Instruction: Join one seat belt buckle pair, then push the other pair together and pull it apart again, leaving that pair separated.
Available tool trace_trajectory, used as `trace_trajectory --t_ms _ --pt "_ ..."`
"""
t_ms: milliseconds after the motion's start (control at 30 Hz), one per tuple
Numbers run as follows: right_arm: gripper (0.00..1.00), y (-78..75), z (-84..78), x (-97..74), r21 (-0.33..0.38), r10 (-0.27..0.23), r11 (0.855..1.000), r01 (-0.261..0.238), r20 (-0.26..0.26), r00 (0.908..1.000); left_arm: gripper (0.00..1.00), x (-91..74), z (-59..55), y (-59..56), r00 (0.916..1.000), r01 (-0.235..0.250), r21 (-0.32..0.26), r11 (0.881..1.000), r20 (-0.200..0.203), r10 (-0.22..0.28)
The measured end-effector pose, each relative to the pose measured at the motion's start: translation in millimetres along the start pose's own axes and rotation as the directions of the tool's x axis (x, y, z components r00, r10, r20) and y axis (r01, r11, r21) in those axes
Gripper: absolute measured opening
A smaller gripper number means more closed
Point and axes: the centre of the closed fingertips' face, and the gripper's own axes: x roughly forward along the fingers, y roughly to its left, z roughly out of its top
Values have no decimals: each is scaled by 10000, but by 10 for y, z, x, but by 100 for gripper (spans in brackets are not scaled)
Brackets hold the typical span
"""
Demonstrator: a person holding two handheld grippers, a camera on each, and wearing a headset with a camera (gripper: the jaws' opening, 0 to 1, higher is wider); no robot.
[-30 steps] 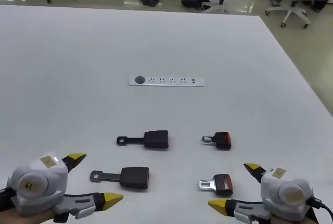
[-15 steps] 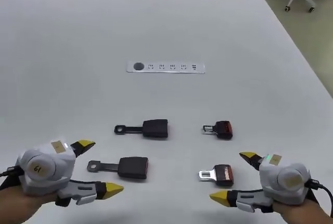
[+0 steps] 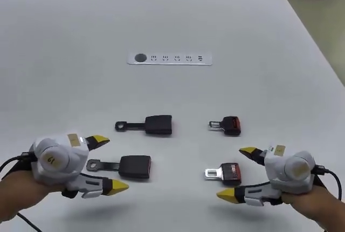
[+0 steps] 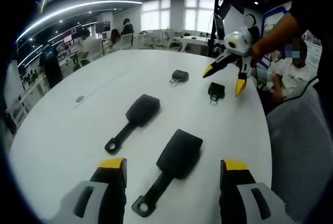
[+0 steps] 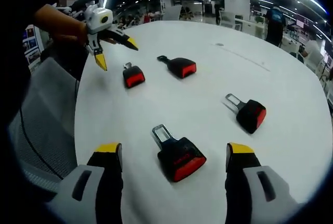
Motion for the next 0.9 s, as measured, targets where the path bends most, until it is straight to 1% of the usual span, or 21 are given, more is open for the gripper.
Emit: trace_trajectory --t_ms 100,133,167,200,267,300,333,400,467,600,700,733,833,900 --pt "80 -28 -36 24 -100 130 9999 -131 -114 9999 74 34 22 -25 9997 194 148 9997 -142 -192" --pt "80 -19 -31 20 -79 205 9998 -206 -137 9997 72 50 23 -38 9992 339 240 9991 -199 -334" --pt "79 -21 -36 21 -135 233 9996 -236 -184 9996 71 57 22 -37 9990 386 324 9987 -234 -378" --pt "78 -19 -45 22 -245 282 9993 -289 -310 9991 70 75 20 -37 9987 436 405 9982 -282 -425" --pt "73 -25 -97 39 -363 463 9982 -484 -567 9973 70 117 -10 -46 9969 651 573 9962 -472 -624" --pt "72 -32 -105 46 -433 491 9977 -517 -591 9970 70 133 -32 -55 9955 788 674 9946 -585 -749" --pt "72 -30 -96 44 -500 549 9971 -581 -631 9965 70 157 -64 -75 9924 1001 805 9917 -803 -937" --pt "72 -47 -110 56 -541 654 9961 -694 -727 9952 69 188 -95 -87 9890 1255 959 9874 -912 -1168" --pt "70 -66 -158 76 -503 837 9948 -882 -858 9928 67 230 -122 -71 9864 1372 1092 9845 -1053 -1258" --pt "65 -56 -228 82 -959 1068 9882 -1198 -1304 9857 63 315 -156 -24 9830 1589 1427 9769 -1155 -1430" --pt "55 -51 -246 74 -1025 1291 9843 -1440 -1398 9817 59 366 -212 -13 9777 1818 1679 9689 -1362 -1598" --pt "54 -68 -261 74 -1080 1271 9839 -1427 -1403 9819 58 378 -230 -5 9761 1874 1785 9659 -1443 -1627" --pt "53 -83 -253 93 -1172 1331 9818 -1495 -1373 9816 52 402 -245 12 9748 1946 1902 9623 -1470 -1680" --pt "50 -115 -257 97 -1300 1336 9799 -1515 -1367 9816 51 417 -268 23 9731 1964 1991 9601 -1597 -1660"
